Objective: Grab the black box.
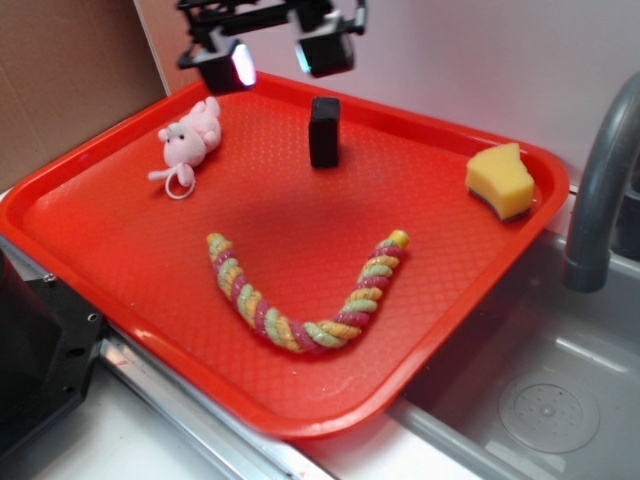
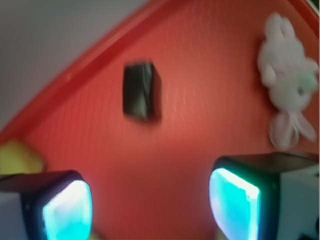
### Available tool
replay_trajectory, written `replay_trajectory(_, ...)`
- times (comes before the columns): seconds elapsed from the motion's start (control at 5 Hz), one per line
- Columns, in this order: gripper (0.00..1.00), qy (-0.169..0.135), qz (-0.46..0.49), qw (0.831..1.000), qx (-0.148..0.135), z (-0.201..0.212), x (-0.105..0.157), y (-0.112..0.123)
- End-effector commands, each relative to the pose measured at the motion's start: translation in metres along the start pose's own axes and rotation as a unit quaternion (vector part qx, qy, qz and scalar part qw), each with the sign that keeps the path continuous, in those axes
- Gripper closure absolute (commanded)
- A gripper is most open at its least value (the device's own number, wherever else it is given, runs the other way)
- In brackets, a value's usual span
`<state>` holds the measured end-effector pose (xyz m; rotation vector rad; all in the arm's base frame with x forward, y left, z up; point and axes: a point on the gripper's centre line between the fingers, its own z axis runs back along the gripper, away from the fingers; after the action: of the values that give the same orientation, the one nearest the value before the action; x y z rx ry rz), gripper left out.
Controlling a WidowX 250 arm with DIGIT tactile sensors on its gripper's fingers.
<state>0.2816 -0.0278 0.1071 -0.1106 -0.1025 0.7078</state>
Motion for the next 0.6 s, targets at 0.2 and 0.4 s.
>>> replay_trajectory(0.2,0.0,-0.045,-0.032,0.996,0.065,-0.027,0.032,-0.011)
replay_trajectory(0.4,0.0,-0.082,-0.046,0.992,0.084,-0.033,0.034,-0.008)
